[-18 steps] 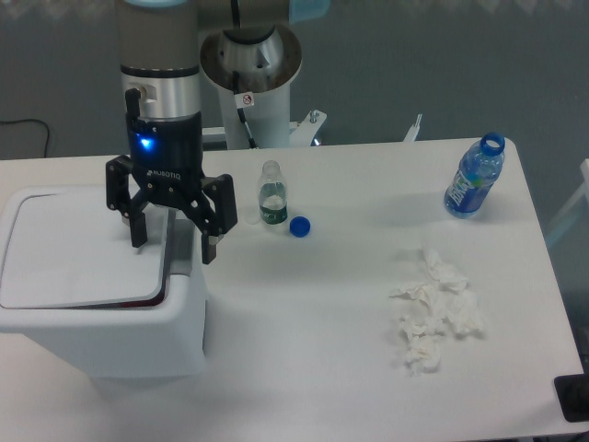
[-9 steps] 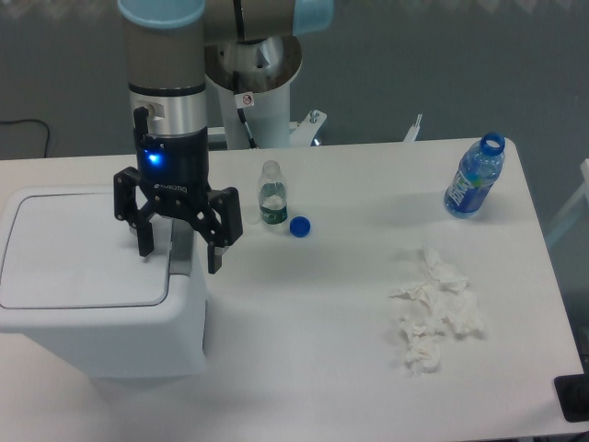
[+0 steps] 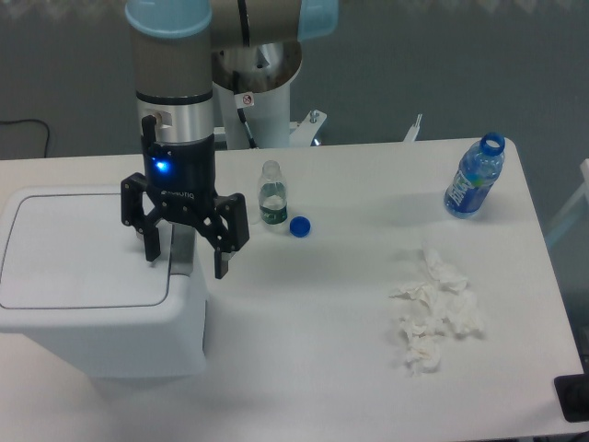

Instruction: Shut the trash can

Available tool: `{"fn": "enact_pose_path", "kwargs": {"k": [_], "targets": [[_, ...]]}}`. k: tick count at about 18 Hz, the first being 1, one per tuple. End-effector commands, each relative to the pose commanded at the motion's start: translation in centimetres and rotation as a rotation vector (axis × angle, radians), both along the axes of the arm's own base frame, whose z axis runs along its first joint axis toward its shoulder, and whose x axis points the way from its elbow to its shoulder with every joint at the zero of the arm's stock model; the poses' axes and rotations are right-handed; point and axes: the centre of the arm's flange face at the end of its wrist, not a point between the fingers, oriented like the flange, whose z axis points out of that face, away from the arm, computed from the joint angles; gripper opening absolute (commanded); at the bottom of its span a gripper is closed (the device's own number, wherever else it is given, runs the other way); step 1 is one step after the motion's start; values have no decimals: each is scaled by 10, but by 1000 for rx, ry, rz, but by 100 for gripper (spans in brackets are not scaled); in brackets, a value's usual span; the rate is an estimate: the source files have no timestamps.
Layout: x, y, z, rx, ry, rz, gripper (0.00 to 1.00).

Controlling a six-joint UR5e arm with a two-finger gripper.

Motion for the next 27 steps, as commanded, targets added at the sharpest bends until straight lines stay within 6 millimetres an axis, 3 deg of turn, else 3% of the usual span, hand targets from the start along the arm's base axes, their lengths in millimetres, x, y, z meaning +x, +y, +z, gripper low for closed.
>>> {"fn": "enact_pose_path", "kwargs": {"k": [12, 20, 27], "targets": [[-9, -6, 12, 11, 22, 7, 100], [-117, -71, 12, -48, 114, 64, 100], [-188, -134, -9, -265, 296, -125, 100]]}}
